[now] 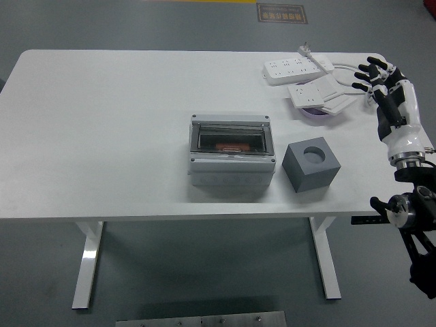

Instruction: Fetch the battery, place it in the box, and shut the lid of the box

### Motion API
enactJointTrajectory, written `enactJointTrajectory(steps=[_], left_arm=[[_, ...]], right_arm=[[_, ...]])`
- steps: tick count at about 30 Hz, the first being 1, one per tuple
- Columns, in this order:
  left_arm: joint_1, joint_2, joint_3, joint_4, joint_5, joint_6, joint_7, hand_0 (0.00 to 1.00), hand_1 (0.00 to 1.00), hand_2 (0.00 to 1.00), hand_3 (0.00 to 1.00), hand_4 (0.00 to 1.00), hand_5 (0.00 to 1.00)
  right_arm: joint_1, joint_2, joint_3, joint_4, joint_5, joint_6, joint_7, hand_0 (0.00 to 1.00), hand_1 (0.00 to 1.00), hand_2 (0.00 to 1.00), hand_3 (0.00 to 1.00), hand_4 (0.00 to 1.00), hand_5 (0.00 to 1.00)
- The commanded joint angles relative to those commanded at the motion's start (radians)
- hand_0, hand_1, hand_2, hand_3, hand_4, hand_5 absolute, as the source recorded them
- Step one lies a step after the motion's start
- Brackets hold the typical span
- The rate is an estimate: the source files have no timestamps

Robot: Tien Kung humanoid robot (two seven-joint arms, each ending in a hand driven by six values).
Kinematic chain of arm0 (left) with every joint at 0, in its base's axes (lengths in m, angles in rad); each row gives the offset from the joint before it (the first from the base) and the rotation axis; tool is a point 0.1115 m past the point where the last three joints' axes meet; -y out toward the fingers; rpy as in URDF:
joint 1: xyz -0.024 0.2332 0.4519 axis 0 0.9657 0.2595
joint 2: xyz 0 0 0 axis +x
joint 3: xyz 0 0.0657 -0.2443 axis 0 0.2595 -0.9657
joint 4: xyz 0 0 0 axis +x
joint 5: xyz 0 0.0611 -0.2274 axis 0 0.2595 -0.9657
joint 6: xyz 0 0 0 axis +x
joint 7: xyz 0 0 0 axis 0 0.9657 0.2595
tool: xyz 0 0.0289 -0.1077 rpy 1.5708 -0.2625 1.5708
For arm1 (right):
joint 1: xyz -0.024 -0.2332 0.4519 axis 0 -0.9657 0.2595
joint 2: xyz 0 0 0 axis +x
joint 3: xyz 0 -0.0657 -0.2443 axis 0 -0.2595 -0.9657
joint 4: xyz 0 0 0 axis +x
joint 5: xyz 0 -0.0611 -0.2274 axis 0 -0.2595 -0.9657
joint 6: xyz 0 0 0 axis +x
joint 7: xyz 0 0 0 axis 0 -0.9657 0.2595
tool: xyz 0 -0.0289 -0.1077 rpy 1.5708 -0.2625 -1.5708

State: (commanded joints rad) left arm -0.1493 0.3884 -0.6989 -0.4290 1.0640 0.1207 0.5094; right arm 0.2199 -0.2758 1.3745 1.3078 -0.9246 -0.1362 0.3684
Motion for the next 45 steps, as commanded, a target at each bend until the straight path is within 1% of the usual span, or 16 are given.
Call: enactJointTrajectory(steps=[2, 3, 8, 9, 14, 15, 20, 26, 27, 33, 38, 45], left_arm=[[0.005, 0.005, 0.001, 0.0, -0.001, 0.001, -0.002, 0.632, 0.698, 0.573, 0.541, 0.5, 0.002], [0.008, 0.008, 0.002, 0.001, -0.001, 0.001, -0.003, 0.632, 0.698, 0.573, 0.541, 0.5, 0.002], [0.023, 0.017, 0.017, 0.003, -0.021, 0.01, -0.016, 0.632, 0.698, 0.573, 0.541, 0.5, 0.002], [0.027, 0.017, 0.021, 0.003, -0.027, 0.013, -0.018, 0.632, 0.698, 0.573, 0.541, 0.5, 0.002], [0.037, 0.016, 0.035, 0.005, -0.05, 0.023, -0.028, 0.632, 0.698, 0.573, 0.541, 0.5, 0.002], [0.039, 0.015, 0.039, 0.005, -0.057, 0.025, -0.031, 0.632, 0.698, 0.573, 0.541, 0.5, 0.002], [0.054, 0.01, 0.06, 0.007, -0.095, 0.038, -0.046, 0.632, 0.698, 0.573, 0.541, 0.5, 0.002], [0.061, 0.006, 0.081, 0.008, -0.14, 0.05, -0.056, 0.632, 0.698, 0.573, 0.541, 0.5, 0.002], [0.061, 0.006, 0.083, 0.008, -0.144, 0.05, -0.057, 0.632, 0.698, 0.573, 0.541, 0.5, 0.002], [0.057, 0.003, 0.086, 0.008, -0.15, 0.048, -0.059, 0.632, 0.698, 0.573, 0.541, 0.5, 0.002], [0.054, 0.007, 0.082, 0.008, -0.142, 0.045, -0.062, 0.632, 0.698, 0.573, 0.541, 0.5, 0.002], [0.048, 0.011, 0.08, 0.008, -0.136, 0.039, -0.066, 0.632, 0.698, 0.573, 0.541, 0.5, 0.002]], right_arm=[[0.001, 0.0, -0.007, 0.011, -0.005, 0.002, -0.008, 0.654, 0.677, 0.695, 0.758, 0.609, 0.068], [0.001, -0.001, -0.011, 0.018, -0.008, 0.003, -0.013, 0.71, 0.706, 0.706, 0.773, 0.68, 0.064], [0.001, -0.008, -0.025, 0.062, -0.017, 0.009, -0.037, 0.71, 0.706, 0.706, 0.773, 0.68, 0.064], [0.001, -0.01, -0.026, 0.074, -0.019, 0.011, -0.044, 0.714, 0.706, 0.706, 0.773, 0.71, 0.081], [0.001, -0.012, -0.023, 0.107, -0.027, 0.021, -0.07, 0.714, 0.706, 0.706, 0.773, 0.71, 0.081], [0.001, -0.013, -0.022, 0.111, -0.029, 0.024, -0.076, 0.733, 0.72, 0.701, 0.768, 0.722, 0.107], [-0.006, -0.016, -0.003, 0.124, -0.042, 0.037, -0.102, 0.733, 0.72, 0.701, 0.768, 0.722, 0.107], [-0.016, -0.006, 0.04, 0.135, -0.054, 0.044, -0.123, 0.74, 0.729, 0.7, 0.764, 0.723, 0.113], [-0.016, -0.006, 0.043, 0.136, -0.056, 0.045, -0.126, 0.759, 0.735, 0.707, 0.752, 0.73, 0.139], [-0.007, -0.006, 0.05, 0.146, -0.068, 0.037, -0.14, 0.77, 0.743, 0.716, 0.749, 0.729, 0.147], [-0.004, -0.004, 0.048, 0.146, -0.067, 0.018, -0.145, 0.77, 0.743, 0.716, 0.749, 0.729, 0.147], [-0.01, -0.009, 0.046, 0.143, -0.063, 0.008, -0.152, 0.772, 0.746, 0.722, 0.735, 0.713, 0.157]])
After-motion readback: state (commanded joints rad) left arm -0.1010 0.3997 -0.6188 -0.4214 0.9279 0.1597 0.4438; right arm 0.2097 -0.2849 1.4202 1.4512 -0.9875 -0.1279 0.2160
